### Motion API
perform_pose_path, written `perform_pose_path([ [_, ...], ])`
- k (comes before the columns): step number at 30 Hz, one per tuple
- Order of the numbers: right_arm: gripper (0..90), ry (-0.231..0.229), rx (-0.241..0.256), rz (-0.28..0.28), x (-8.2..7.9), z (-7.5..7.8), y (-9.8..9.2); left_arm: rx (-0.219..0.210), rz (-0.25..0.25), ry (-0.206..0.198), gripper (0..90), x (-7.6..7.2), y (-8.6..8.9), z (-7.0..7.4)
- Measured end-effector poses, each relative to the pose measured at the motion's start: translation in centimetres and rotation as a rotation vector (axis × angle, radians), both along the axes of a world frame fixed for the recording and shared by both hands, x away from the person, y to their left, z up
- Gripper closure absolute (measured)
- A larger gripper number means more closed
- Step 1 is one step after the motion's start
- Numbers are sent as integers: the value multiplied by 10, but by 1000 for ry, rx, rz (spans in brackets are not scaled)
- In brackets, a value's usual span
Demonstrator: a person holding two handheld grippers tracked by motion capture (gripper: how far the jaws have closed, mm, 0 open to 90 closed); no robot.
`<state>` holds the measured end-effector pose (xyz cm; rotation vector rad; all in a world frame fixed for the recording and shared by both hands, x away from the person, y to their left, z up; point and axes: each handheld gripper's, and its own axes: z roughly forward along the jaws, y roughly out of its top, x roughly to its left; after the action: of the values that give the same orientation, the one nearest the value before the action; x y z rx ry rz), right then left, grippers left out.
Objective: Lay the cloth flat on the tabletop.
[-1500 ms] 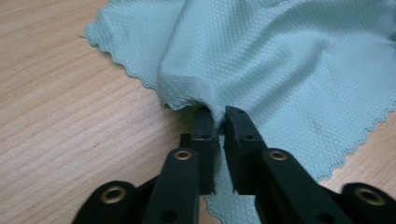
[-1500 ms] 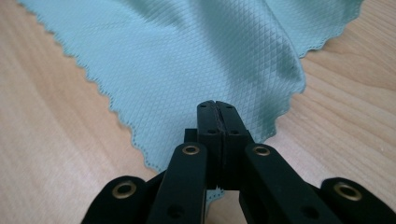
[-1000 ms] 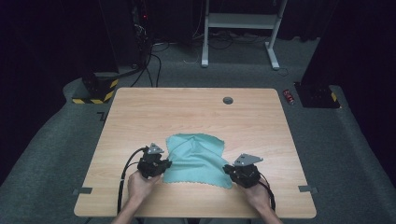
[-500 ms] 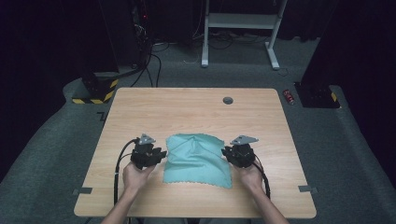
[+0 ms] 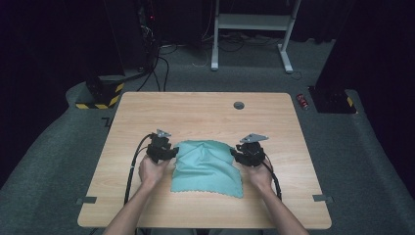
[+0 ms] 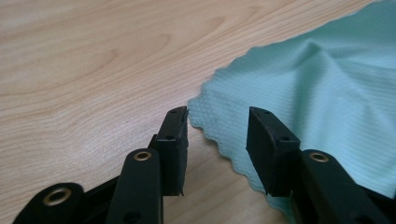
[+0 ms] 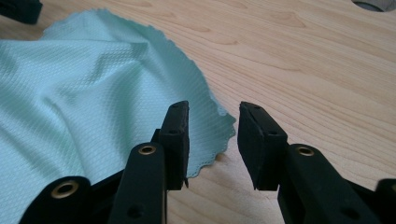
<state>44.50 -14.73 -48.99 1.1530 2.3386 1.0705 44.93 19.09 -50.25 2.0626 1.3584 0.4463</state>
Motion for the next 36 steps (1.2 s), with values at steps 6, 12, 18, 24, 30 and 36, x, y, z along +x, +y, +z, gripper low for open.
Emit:
perform_pose_path([
  [6,586,11,3,-10,9,1,0,27,-5,3,543,9,-8,-8],
  [12,567,19,-3,-4,19,3,3,47,-5,5,538,13,-16,-7],
  [18,728,47,-19,9,24,-4,9,51,-36,-2,668,13,-18,-7],
  [24,893,35,-29,25,25,-6,12,40,-64,2,813,13,-19,-7],
  [30,897,11,-42,23,23,-2,10,46,-94,-7,888,13,-20,-6],
  [36,899,-21,-61,15,22,3,8,49,-126,-35,889,19,-20,12],
])
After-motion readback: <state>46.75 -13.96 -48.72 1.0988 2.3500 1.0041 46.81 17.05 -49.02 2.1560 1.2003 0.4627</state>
